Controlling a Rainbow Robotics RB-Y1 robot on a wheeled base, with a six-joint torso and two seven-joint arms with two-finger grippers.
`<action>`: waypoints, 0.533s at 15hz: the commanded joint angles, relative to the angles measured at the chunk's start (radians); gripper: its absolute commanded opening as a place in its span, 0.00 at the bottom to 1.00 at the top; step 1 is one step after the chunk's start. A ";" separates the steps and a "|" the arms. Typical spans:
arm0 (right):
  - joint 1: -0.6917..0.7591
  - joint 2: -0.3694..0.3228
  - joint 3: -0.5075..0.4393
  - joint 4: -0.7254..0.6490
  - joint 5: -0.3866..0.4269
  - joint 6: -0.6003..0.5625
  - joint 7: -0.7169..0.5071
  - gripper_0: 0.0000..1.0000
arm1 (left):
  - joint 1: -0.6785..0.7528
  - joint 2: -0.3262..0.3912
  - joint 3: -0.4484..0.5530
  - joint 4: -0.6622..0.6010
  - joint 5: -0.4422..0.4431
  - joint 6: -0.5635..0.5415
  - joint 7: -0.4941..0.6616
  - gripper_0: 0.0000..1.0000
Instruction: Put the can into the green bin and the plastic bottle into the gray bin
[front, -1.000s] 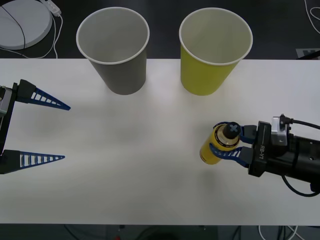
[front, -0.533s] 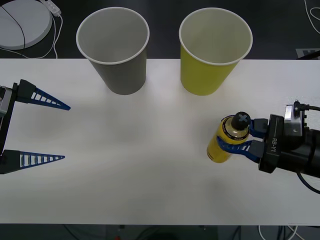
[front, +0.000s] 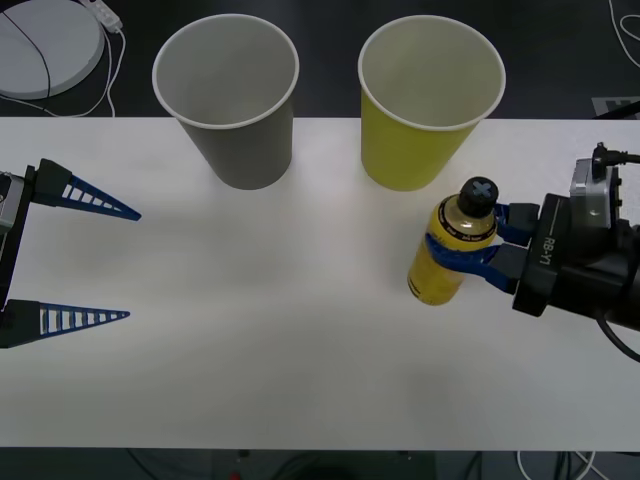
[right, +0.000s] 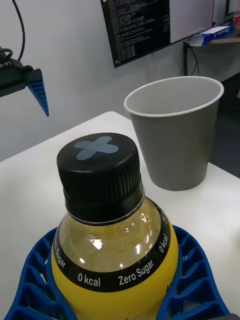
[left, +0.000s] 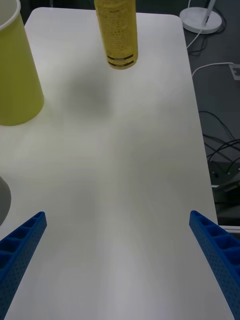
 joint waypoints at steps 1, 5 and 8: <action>-0.001 -0.016 -0.048 -0.044 0.083 0.000 -0.141 0.00 | 0.000 0.000 0.000 0.000 0.000 0.000 0.000 1.00; -0.002 -0.039 -0.110 -0.130 0.232 0.000 -0.382 0.00 | 0.000 0.000 0.000 0.000 0.000 0.000 0.000 1.00; -0.024 -0.042 -0.120 -0.184 0.326 0.000 -0.558 0.00 | 0.000 0.000 0.000 0.000 0.000 0.000 0.000 1.00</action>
